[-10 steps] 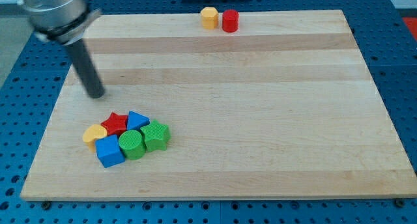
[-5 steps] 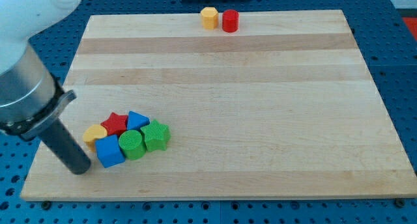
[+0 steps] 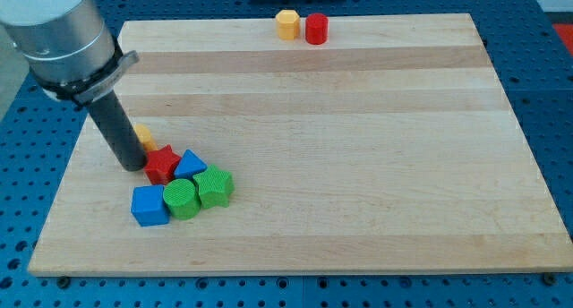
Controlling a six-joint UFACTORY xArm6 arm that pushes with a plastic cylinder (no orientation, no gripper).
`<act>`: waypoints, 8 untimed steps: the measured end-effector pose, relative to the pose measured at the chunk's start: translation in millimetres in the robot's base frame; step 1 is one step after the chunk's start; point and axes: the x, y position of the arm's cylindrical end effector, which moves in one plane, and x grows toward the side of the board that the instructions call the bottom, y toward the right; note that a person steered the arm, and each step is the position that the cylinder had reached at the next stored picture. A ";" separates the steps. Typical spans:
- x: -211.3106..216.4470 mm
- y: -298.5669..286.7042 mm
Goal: Push the yellow heart into the yellow hexagon
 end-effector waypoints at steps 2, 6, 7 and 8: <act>-7.9 -31.3; -34.3 19.0; -57.2 47.4; -75.8 53.6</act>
